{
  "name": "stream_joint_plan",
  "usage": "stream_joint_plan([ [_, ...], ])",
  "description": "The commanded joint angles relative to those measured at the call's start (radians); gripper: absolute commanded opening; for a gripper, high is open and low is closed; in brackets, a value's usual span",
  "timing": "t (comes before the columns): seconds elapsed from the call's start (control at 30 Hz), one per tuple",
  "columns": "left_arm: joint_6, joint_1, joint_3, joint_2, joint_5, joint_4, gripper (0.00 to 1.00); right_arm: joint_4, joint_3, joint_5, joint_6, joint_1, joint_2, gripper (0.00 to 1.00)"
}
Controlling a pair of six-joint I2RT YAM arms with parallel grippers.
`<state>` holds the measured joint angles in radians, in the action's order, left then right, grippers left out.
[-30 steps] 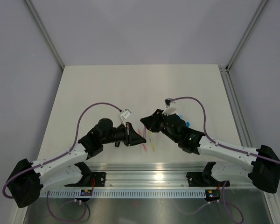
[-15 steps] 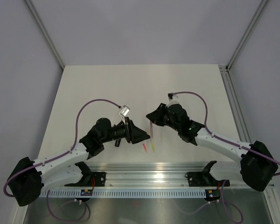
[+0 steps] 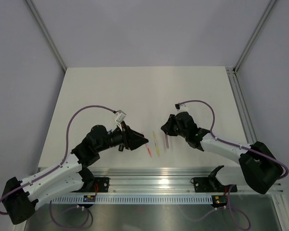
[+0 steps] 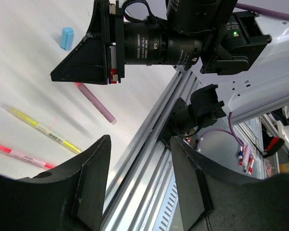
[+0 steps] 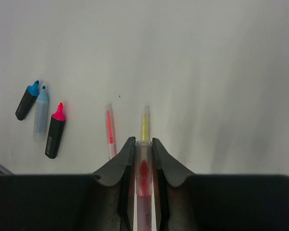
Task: Insert the pens into the pen caps
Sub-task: Place the pen at the center of the board.
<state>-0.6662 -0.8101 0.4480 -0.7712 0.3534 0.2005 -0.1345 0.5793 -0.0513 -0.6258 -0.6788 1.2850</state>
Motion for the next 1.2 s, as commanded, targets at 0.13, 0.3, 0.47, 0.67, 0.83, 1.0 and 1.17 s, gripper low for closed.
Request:
stream_joint_plan([
  [0.13,0.042,-0.003,-0.018,0.030,-0.076,-0.017,0.55,-0.151,-0.010,-0.045,0.054,0.012,0.123,0.00],
  [0.3,0.017,-0.003,-0.051,0.015,-0.056,0.027,0.56,-0.244,-0.015,-0.094,0.037,0.012,0.214,0.03],
  [0.47,0.024,-0.003,-0.060,0.001,-0.041,0.040,0.57,-0.303,-0.021,-0.101,0.017,0.012,0.284,0.08],
  [0.67,0.030,-0.003,-0.074,0.009,-0.048,0.042,0.57,-0.303,-0.024,-0.145,0.017,0.012,0.301,0.27],
  [0.83,0.033,-0.003,-0.080,0.009,-0.056,0.042,0.58,-0.289,-0.025,-0.170,0.026,0.012,0.306,0.39],
  [1.0,0.033,-0.003,-0.086,0.009,-0.060,0.043,0.58,-0.292,-0.029,-0.167,0.023,0.012,0.307,0.42],
  [1.17,0.033,-0.003,-0.083,0.012,-0.068,0.039,0.58,-0.237,-0.018,-0.176,0.018,0.012,0.257,0.44],
])
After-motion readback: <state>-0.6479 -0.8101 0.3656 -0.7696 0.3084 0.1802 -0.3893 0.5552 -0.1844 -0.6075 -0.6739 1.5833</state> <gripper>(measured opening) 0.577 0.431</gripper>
